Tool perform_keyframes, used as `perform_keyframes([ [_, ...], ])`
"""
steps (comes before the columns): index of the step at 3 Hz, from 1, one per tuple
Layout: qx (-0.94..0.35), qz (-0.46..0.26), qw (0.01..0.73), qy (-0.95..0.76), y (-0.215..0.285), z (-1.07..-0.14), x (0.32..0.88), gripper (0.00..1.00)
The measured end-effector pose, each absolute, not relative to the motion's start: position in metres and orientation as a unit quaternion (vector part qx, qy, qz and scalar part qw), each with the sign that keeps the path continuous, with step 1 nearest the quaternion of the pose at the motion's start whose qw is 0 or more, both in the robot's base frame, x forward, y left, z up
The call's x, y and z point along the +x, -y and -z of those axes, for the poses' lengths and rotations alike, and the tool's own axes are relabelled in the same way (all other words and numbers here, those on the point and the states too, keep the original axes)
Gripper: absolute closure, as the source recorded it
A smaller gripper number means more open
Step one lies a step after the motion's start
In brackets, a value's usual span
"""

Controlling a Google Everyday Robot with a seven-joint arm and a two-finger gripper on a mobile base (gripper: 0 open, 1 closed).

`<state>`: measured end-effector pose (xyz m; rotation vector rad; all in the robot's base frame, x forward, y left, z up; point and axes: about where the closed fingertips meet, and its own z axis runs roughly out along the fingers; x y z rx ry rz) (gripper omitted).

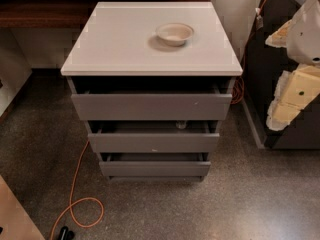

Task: Pick 7up can from middle drawer and place on counter

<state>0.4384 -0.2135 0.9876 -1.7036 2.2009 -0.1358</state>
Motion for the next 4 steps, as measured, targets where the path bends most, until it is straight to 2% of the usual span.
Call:
perform_keyframes([
  [1,-0.602,0.048,0.177,-0.777,0.214,-0.988,0.438,0.00],
  [4,-0.648,-0.017,0.217,-0.730,0.139,-0.856,0.497,0.00],
])
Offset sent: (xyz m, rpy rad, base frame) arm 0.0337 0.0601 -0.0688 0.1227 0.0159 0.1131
